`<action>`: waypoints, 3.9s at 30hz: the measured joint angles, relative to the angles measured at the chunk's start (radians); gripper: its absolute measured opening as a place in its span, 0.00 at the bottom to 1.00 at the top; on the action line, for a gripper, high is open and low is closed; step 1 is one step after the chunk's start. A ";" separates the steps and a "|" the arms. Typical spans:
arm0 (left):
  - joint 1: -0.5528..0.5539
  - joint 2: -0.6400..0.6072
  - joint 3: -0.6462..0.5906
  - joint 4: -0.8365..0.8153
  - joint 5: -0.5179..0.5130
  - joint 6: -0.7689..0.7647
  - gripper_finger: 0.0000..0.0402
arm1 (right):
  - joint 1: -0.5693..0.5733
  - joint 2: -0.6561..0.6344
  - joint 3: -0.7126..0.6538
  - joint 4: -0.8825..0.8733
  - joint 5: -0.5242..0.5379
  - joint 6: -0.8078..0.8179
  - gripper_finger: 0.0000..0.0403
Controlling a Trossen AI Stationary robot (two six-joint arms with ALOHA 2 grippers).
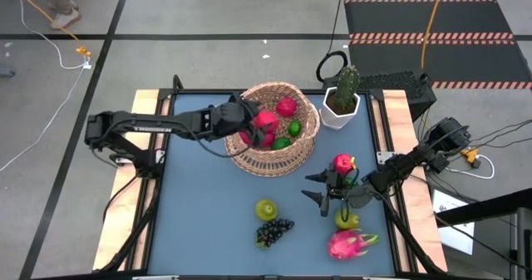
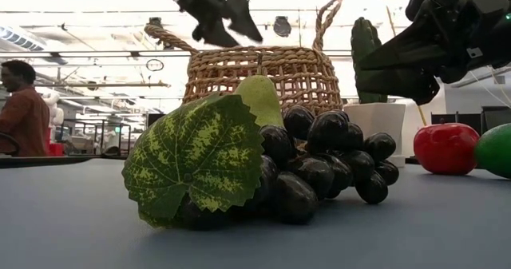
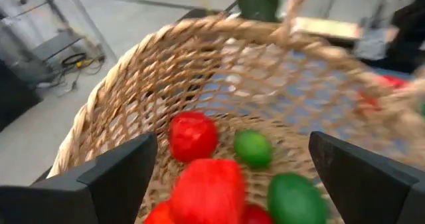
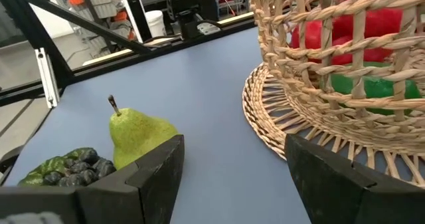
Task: Build produce basket
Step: Put the green pear into the brown basket, then put the black grapes into the brown basket
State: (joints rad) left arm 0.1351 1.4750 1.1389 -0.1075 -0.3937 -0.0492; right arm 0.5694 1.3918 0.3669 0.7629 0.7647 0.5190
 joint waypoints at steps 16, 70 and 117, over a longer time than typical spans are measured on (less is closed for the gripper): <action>-0.431 0.025 -0.225 0.209 0.308 0.163 0.74 | 0.000 0.000 -0.001 -0.011 -0.001 0.006 0.63; -0.081 -0.120 -0.292 0.481 -0.114 0.198 0.43 | 0.000 0.000 0.000 0.019 -0.001 0.019 0.63; -0.665 0.461 -0.292 0.720 0.145 -0.305 0.76 | -0.058 0.000 -0.001 -0.124 -0.002 0.153 0.63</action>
State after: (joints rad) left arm -0.5302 1.9356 0.8469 0.6121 -0.2487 -0.3539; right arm 0.5117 1.3918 0.3656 0.6386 0.7632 0.6720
